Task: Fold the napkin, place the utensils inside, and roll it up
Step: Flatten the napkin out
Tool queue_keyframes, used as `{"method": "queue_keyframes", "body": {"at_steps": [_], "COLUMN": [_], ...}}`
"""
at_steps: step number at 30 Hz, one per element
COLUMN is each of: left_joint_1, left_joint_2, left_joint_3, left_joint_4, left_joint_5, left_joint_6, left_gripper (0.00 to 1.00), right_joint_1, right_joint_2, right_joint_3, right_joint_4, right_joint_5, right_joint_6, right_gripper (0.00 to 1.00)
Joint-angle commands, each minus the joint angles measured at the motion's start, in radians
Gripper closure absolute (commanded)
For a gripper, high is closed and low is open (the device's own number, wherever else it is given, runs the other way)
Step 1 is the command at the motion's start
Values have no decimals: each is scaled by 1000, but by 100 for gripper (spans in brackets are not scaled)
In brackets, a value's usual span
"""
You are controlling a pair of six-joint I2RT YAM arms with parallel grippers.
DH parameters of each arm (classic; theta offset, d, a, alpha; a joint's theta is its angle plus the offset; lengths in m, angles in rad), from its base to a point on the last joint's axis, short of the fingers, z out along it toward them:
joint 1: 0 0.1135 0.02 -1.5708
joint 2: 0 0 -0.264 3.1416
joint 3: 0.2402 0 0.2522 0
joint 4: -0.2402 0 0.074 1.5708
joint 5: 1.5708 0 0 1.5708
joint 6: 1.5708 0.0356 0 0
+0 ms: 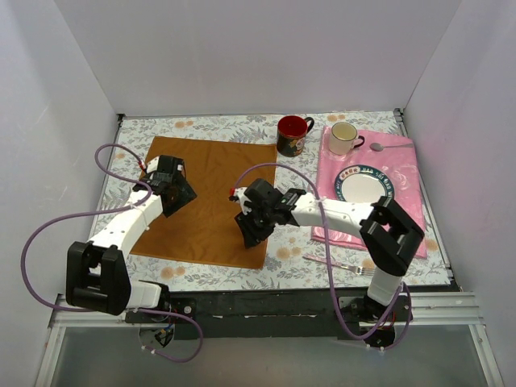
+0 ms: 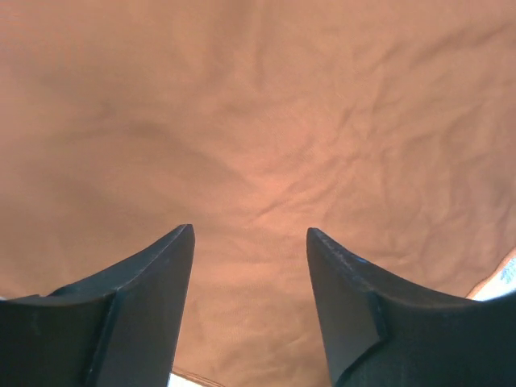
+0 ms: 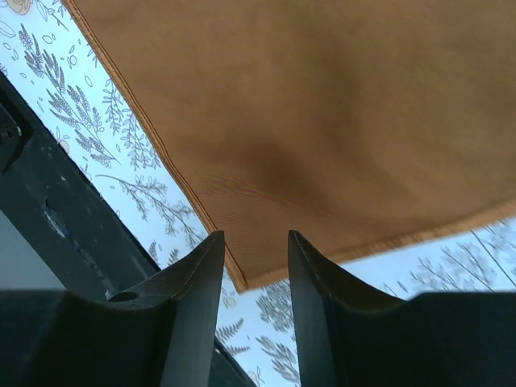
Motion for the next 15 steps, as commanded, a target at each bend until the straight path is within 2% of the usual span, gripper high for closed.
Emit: {"method": "queue_keyframes", "body": {"at_steps": [1,2,5,15], "left_joint_1": [-2,-4,1,68], "left_joint_2": [-38,-50,-74,-90], "left_joint_3": [19,18,5,2], "left_joint_4": [-86,-91,-90,-91], "left_joint_5": [-119,-120,-119,-78], "left_joint_6": [-28,-30,-36,-71], "left_gripper": [37,32,28,27], "right_joint_1": [31,31,34,31], "right_joint_2": [73,94,116,90], "right_joint_3": [73,73,53,-50], "right_joint_4": [32,32,41,67], "right_joint_5": [-3,0,5,51], "right_joint_6": [7,5,4,5], "right_gripper": [56,57,58,59]}}
